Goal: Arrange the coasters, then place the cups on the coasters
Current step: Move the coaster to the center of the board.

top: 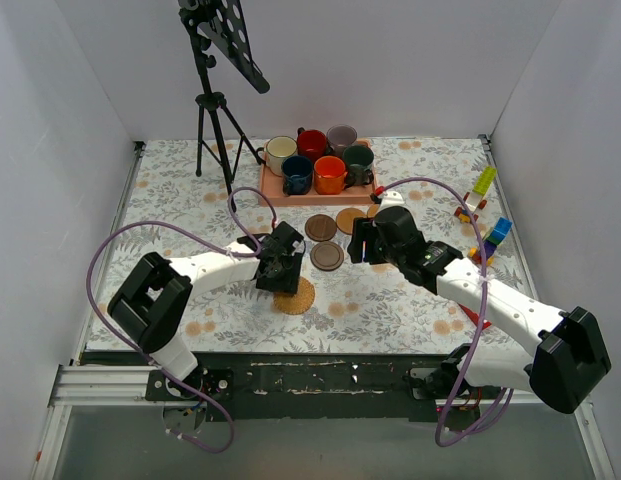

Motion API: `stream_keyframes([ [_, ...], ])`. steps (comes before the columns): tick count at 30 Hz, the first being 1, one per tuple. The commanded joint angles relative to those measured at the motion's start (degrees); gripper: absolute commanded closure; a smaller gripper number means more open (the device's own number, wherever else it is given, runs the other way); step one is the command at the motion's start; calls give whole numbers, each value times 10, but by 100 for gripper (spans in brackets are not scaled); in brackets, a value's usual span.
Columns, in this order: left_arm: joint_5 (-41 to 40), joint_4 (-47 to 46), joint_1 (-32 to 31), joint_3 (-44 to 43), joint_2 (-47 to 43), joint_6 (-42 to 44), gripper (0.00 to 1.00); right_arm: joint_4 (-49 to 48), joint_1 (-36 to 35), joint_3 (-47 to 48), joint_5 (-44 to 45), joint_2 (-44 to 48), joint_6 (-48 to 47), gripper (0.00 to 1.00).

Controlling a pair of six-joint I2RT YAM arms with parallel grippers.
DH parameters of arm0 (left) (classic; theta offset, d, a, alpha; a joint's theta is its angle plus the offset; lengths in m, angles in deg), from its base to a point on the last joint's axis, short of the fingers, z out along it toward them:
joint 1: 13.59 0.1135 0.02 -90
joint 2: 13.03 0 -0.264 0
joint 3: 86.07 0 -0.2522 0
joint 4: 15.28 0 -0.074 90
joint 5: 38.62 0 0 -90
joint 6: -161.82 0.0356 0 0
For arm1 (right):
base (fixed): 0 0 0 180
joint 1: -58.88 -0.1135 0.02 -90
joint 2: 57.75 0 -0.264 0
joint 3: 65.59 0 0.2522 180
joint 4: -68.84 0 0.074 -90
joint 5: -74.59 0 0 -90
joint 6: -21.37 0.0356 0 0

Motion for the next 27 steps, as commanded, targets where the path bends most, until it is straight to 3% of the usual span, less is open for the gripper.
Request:
stream_keyframes([
  [1, -93, 24, 33, 9, 29, -7, 55, -3, 1, 0, 27, 18, -9, 29],
  [14, -99, 18, 167, 20, 8, 6, 57, 0, 1, 11, 34, 9, -14, 29],
  [27, -116, 0, 279, -19, 49, 59, 57, 18, 2, 22, 39, 12, -14, 29],
])
